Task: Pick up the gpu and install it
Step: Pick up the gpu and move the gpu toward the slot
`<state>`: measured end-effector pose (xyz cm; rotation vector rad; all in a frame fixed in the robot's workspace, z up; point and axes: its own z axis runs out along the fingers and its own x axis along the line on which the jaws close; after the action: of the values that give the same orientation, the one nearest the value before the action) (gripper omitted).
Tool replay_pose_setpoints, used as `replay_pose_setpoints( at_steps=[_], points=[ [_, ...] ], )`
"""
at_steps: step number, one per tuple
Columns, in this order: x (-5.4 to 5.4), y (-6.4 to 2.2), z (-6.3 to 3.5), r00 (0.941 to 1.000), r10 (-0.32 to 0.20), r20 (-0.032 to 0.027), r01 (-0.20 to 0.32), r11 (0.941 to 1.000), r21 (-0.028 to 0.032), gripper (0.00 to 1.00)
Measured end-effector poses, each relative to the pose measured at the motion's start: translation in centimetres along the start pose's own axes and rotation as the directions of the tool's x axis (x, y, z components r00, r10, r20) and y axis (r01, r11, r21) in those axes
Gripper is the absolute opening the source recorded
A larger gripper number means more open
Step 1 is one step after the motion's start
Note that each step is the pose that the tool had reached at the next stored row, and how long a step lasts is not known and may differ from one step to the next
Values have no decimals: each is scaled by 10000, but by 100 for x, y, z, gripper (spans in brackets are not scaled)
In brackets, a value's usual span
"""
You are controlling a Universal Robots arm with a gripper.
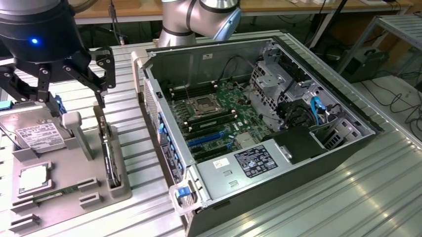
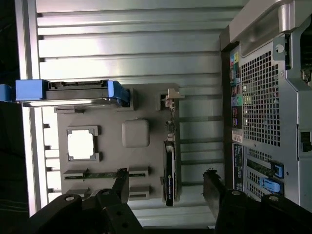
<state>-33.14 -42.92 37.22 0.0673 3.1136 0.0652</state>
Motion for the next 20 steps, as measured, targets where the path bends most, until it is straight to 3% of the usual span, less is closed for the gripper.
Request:
replay_pose_setpoints(
  at_steps=[4, 20],
  points=[
    [1, -2, 21, 10000, -4, 2, 4, 10000, 31, 72],
    [3, -13, 114, 10000, -16, 3, 16, 10000, 32, 72]
  ],
)
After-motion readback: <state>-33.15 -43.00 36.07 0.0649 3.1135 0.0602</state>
